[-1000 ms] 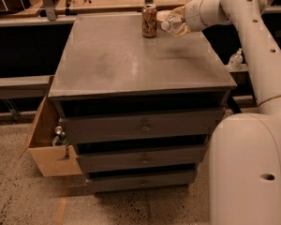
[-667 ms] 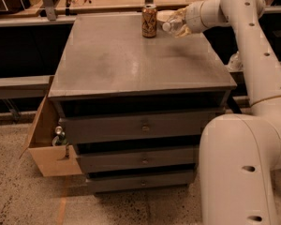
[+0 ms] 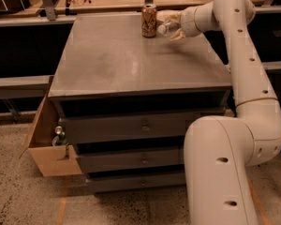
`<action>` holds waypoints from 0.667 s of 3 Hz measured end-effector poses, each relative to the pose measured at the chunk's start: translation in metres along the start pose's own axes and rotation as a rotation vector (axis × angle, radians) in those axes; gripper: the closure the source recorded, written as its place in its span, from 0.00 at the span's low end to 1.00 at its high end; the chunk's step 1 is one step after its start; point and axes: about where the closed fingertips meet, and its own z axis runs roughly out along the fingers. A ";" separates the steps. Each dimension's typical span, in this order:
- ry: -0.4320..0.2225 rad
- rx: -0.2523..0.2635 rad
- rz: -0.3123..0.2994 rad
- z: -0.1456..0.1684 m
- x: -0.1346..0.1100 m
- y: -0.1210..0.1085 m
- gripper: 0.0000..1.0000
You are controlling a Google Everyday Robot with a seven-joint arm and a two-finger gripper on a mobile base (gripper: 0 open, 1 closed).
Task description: Move water bottle near paper bowl
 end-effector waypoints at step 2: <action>-0.016 -0.016 -0.010 0.014 -0.012 -0.001 0.00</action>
Offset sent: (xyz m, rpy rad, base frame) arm 0.0644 -0.0090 0.0303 -0.0139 0.0105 0.0198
